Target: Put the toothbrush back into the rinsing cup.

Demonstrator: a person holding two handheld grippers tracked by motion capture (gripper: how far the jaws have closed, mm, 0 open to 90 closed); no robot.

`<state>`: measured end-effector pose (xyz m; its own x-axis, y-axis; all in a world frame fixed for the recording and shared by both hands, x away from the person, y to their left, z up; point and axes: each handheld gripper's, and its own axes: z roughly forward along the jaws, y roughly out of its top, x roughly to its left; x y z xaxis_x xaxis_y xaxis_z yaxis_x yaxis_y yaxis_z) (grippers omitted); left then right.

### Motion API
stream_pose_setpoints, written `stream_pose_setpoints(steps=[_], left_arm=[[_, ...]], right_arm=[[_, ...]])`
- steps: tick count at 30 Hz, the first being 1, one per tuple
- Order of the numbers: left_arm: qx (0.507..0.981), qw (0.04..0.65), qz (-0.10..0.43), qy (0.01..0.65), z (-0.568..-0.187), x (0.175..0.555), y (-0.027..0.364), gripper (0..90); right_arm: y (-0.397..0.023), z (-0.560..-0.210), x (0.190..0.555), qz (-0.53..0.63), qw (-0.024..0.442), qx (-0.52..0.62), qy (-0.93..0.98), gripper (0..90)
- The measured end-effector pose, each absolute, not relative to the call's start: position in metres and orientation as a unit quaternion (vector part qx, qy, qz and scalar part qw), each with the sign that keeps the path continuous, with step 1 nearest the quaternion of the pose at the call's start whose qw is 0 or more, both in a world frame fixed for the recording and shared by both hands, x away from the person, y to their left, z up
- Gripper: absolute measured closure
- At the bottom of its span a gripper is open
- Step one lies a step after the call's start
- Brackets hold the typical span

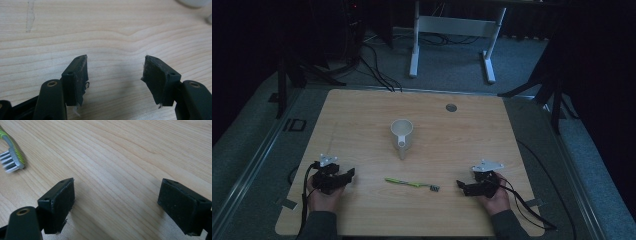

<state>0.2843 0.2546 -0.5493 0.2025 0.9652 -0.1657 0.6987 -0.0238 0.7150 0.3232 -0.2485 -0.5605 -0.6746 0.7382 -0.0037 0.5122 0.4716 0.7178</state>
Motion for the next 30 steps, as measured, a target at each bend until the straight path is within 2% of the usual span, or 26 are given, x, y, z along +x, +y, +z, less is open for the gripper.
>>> stream_pose_setpoints(steps=[9,23,30], left_arm=[[0.684,0.391,0.184,0.587,-0.540,0.281,0.262,42.7],[0.741,0.390,0.178,0.518,-0.521,0.282,0.251,46.4],[0.751,0.390,0.184,0.501,-0.510,0.283,0.250,46.5]], right_arm=[[-0.249,-0.560,0.323,0.356,0.159,0.371,0.843,13.5],[-0.249,-0.560,0.323,0.356,0.159,0.371,0.843,13.5],[-0.249,-0.560,0.323,0.356,0.159,0.371,0.843,13.5]])
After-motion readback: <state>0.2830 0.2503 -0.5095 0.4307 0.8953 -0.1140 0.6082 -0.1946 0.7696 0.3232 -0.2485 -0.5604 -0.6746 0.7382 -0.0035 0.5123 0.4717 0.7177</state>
